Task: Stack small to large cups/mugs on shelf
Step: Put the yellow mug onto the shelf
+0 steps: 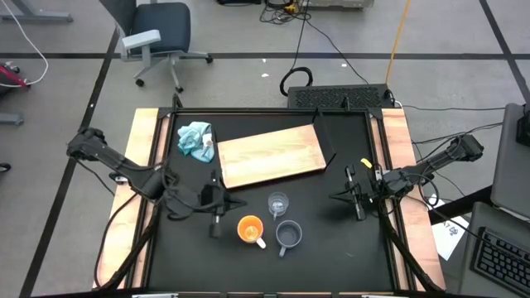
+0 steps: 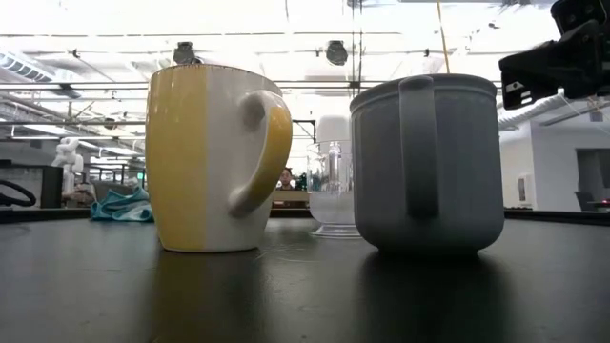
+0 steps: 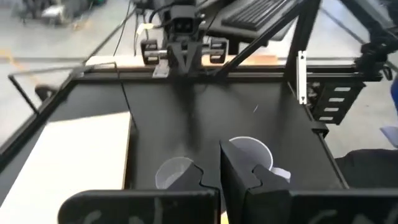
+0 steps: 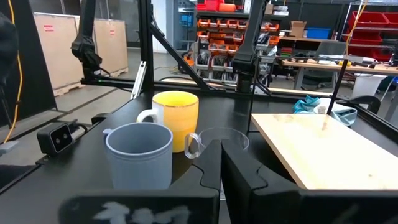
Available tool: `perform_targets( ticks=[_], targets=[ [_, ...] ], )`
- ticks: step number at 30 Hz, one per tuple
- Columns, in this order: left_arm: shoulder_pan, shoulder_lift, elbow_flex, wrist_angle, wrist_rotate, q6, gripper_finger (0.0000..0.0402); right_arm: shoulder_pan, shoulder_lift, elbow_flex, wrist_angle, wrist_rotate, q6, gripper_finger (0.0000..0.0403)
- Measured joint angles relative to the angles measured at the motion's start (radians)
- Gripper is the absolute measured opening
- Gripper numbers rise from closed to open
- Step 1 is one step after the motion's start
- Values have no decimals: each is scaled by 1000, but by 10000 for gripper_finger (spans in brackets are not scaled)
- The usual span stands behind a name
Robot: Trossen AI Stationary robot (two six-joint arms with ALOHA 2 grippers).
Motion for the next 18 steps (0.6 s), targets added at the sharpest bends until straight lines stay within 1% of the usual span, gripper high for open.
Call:
perform_targets(
  ticks=[4,8,14,16,18],
  targets=[
    [0,59,107,-150,-1,-60,0,0,0,0,-1,0,-1,0],
    [0,114,186,-280,9,-133,0,0,0,0,-5,0,-1,0],
    [23,195,255,-354,72,-184,0,0,0,0,-22,0,-2,0],
    [34,222,266,-356,85,-186,0,0,0,0,-34,0,-16,0],
    [48,249,270,-357,123,-186,0,0,0,0,-44,0,-26,0]
  ],
)
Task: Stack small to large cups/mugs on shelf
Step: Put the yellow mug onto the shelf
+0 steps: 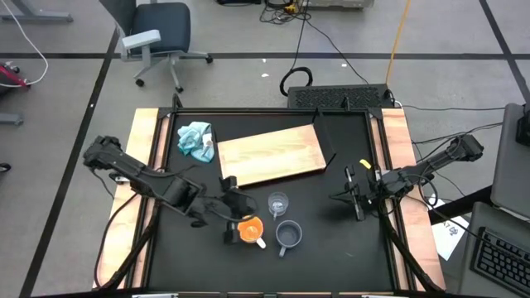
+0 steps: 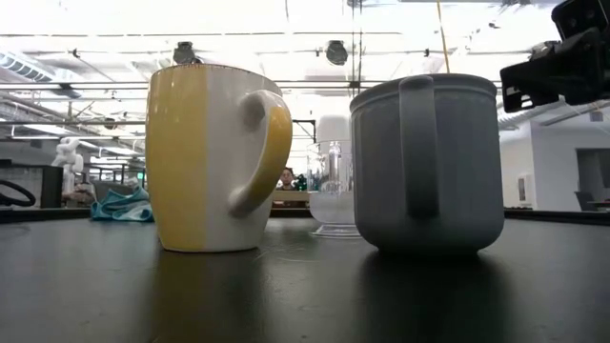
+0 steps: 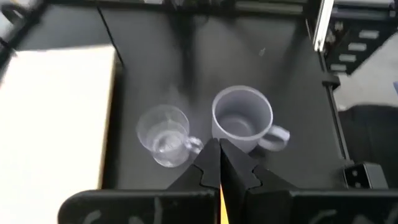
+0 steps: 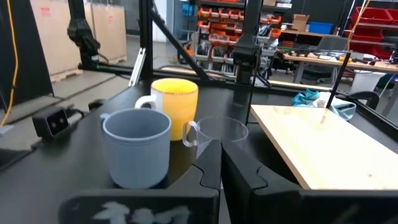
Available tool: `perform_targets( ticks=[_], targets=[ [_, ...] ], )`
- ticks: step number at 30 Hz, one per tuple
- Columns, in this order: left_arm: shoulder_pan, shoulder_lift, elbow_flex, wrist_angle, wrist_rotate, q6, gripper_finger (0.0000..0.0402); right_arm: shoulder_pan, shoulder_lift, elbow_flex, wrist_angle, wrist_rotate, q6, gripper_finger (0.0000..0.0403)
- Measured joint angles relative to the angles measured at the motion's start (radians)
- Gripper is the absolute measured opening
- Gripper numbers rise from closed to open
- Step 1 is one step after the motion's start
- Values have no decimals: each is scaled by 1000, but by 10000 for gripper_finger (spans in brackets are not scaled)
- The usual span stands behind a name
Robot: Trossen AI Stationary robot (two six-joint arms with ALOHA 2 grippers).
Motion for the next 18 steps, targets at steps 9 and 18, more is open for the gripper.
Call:
perform_targets(
  ticks=[9,18],
  targets=[
    [66,95,1,-46,161,-65,0,0,0,0,-8,0,1,0],
    [93,137,2,-181,292,-154,0,0,0,0,-9,0,2,0]
  ],
)
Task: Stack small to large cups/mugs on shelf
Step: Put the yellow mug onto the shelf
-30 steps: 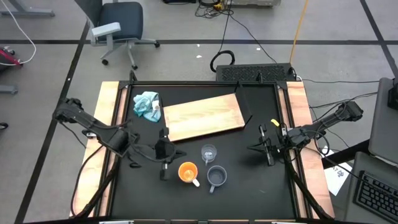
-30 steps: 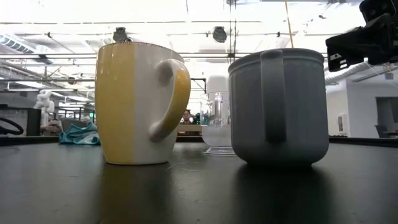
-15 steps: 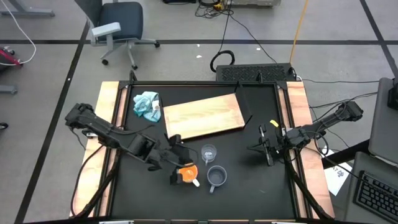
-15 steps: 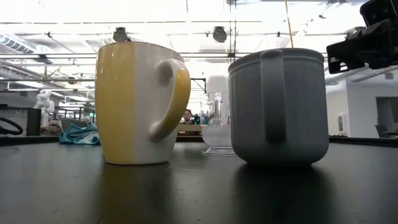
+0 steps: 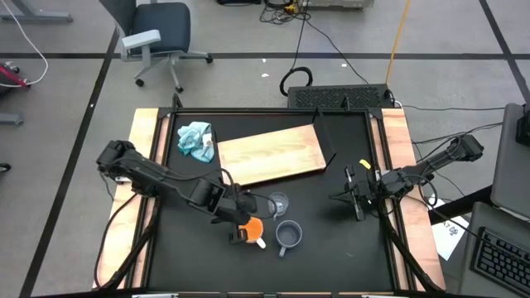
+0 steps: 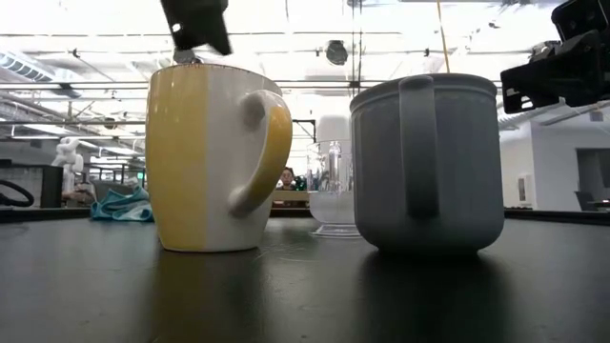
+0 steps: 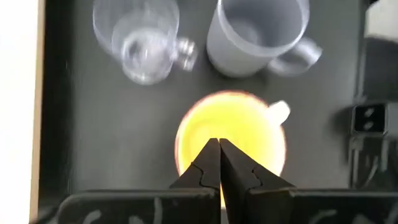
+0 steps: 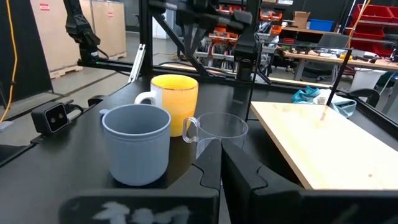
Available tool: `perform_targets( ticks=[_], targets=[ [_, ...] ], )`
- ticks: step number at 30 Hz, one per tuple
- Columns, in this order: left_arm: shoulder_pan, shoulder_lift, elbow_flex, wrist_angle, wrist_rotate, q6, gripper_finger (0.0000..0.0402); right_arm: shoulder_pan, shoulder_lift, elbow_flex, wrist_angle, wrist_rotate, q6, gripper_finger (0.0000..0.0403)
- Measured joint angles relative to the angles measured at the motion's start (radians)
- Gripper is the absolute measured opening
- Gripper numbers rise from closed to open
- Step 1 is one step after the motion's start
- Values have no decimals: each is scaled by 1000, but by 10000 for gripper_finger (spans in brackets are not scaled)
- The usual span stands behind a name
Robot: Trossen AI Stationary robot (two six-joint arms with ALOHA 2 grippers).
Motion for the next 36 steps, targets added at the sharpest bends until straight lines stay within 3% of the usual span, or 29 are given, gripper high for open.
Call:
perform_targets(
  ticks=[12,17,26,36],
  targets=[
    [0,-1,0,5,80,-31,1,0,0,0,0,0,0,0],
    [1,-1,0,40,80,-13,22,0,0,0,0,0,0,0],
    [10,-1,0,60,134,43,97,0,0,0,-1,0,0,0],
    [11,-1,0,66,160,73,210,0,0,0,-8,0,1,0]
  ],
)
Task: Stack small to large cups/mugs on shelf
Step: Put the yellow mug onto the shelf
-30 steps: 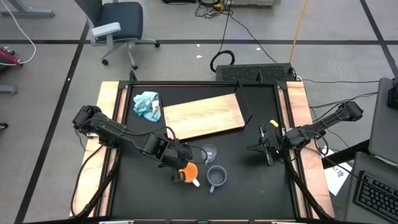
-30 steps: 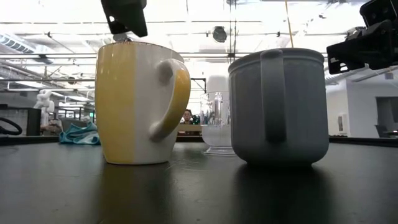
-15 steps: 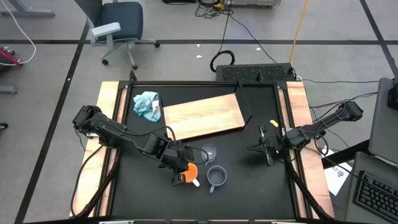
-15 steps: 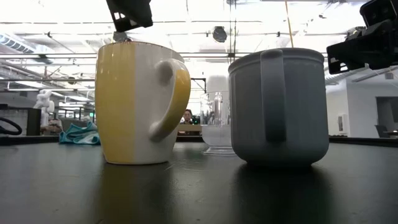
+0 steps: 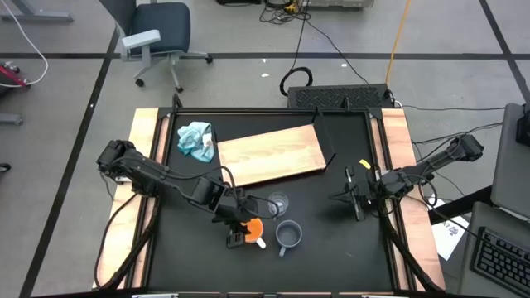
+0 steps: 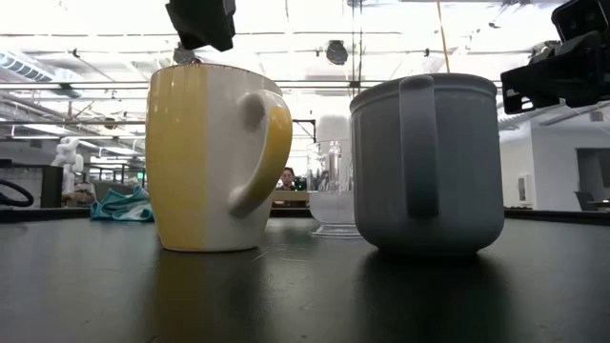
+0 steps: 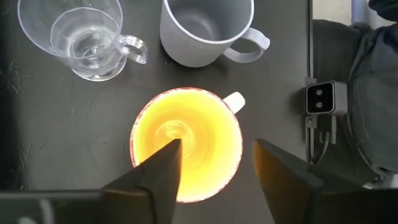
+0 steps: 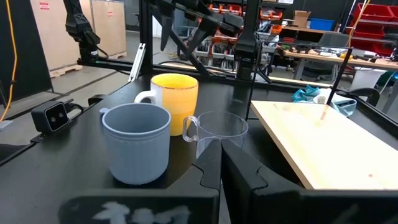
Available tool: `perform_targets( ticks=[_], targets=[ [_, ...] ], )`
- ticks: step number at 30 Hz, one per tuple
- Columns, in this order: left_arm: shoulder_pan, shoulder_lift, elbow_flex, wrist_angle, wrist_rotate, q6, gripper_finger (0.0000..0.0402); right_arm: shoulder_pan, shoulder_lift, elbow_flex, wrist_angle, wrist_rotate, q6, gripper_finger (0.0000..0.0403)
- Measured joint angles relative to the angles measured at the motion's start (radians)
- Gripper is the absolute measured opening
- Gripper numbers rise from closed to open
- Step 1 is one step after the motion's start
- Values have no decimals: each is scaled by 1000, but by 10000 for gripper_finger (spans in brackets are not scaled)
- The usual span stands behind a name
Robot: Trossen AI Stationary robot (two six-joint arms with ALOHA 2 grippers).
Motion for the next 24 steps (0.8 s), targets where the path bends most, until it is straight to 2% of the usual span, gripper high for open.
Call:
perform_targets(
  ticks=[4,8,20,24],
  targets=[
    [5,6,0,21,0,19,249,0,0,0,-1,0,0,0],
    [16,26,-2,19,-1,73,269,0,0,0,-2,0,0,0],
    [52,67,0,41,-9,111,276,0,7,0,-30,0,8,0],
    [60,78,-2,10,-39,123,276,0,8,0,-30,0,8,0]
  ],
)
